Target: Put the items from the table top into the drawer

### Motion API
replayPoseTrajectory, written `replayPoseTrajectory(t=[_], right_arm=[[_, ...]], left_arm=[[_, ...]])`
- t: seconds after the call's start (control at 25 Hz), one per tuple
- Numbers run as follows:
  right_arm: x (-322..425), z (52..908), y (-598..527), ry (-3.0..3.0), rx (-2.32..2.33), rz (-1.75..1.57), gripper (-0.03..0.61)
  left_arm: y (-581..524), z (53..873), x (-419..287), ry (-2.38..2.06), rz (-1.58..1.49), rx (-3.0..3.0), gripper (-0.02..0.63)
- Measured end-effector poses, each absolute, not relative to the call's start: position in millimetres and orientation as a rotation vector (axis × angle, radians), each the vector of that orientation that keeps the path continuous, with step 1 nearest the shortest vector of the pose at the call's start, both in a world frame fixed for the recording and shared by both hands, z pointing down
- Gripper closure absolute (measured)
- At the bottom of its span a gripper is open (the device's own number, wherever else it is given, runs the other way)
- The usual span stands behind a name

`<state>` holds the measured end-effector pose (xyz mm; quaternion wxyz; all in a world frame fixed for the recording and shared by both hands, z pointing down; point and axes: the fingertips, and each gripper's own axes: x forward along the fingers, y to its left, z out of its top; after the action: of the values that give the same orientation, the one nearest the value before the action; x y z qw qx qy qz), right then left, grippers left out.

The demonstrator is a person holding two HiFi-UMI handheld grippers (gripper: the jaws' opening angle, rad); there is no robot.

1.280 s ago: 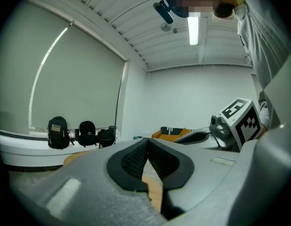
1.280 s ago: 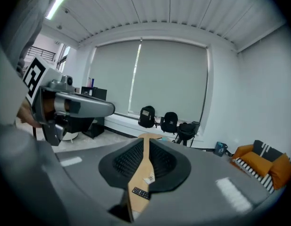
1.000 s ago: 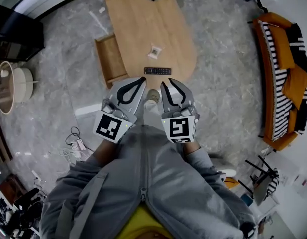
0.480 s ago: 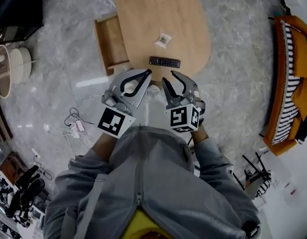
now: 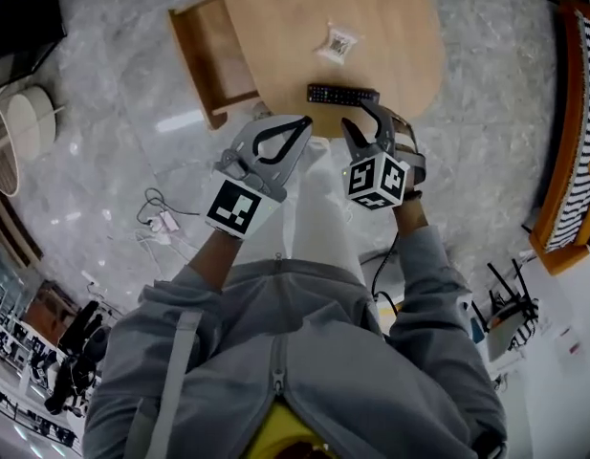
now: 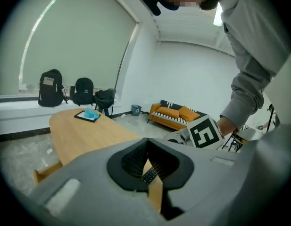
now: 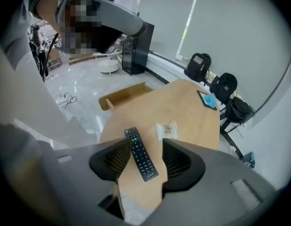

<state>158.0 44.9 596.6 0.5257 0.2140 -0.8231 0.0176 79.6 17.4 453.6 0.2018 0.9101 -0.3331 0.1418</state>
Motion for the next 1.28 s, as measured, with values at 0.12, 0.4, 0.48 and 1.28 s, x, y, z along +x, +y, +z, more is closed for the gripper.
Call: replayPoseTrajectory(t=[0.12,0.4,0.48,1.28], right_arm=[[164,631,47,-1.916,0.440,0.025,0.356],[168,682,51,-1.810,0.191,-0.100,0.341],[169,693,53,-1.781,0.123,-0.115,0.330],[191,749,61,-1.604,-0.144,-0.054,0.367]], left_arm=[[16,483,78,-0.895,0.418,2.537,0.610],[6,527,84,-0.840,0.403,2.486,0.609],[5,536,88,-0.824,0.411,2.482,0.609],[15,598,80,-0.785,0.546,2.351,0.611]])
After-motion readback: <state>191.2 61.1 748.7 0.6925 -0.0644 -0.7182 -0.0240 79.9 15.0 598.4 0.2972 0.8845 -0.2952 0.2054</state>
